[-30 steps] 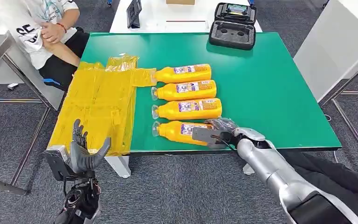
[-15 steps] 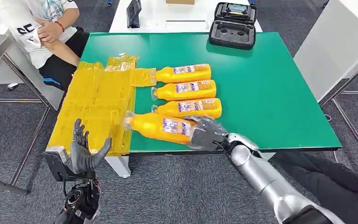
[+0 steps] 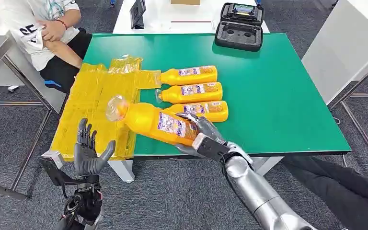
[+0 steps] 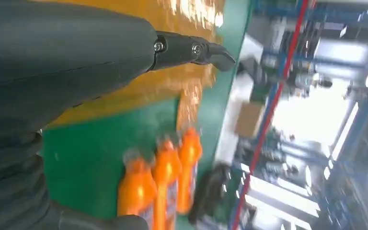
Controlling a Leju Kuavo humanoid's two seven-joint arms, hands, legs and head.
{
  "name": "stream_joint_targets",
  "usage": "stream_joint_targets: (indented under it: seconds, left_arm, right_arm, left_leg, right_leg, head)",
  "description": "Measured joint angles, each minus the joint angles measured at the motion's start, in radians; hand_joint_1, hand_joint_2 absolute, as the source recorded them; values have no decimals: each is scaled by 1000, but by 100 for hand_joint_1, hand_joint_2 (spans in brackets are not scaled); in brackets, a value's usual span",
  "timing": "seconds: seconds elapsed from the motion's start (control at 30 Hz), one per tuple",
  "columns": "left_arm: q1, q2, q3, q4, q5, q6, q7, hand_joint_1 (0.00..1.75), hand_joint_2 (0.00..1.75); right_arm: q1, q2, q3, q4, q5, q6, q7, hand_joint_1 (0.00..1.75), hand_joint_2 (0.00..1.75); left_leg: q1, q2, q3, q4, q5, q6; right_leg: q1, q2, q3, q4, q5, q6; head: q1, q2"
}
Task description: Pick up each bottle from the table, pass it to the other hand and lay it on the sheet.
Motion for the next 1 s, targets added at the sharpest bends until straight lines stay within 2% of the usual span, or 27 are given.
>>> stream_joint_targets:
  seconds: [0.2,0.43,0.53,0.7,0.83,1.0]
  left_arm:
    - [29,10,-29,-87,113,-235,65,0,175]
    - [49,14,-48,-131,129,-276,74,0,175]
    - [49,18,-65,-133,145,-341,86,0,175]
    - [48,18,-95,-130,54,-308,76,0,175]
    - [45,13,-114,-123,-50,-204,52,0,175]
    - [40,5,-129,-116,-66,-183,52,0,175]
  right_arm:
    - [66,8,-46,0,-43,-6,-64,175,175]
    - [117,16,-69,0,-43,-6,-74,175,175]
    - [126,23,-79,0,-47,3,-74,175,175]
    - [153,55,-95,0,-44,16,-74,175,175]
    - [173,80,-111,-13,-34,41,-70,175,175]
    - [193,101,-121,-31,-23,52,-62,175,175]
  left_leg:
    - [0,0,0,0,-1,0]
    - [0,0,0,0,-1,0]
    - [0,0,0,0,0,0]
    - [0,0,0,0,-1,0]
    - [0,0,0,0,-1,0]
    - [0,0,0,0,-1,0]
  right_leg:
    - [0,0,0,0,-1,0]
    - [0,0,0,0,-1,0]
    - [0,0,0,0,0,0]
    - [0,0,0,0,0,0]
    - [0,0,-1,0,0,0]
    - [0,0,-1,0,-1,0]
  head:
    - [0,0]
    - [0,0]
    - [0,0]
    - [0,0]
    - [0,0]
    - [0,0]
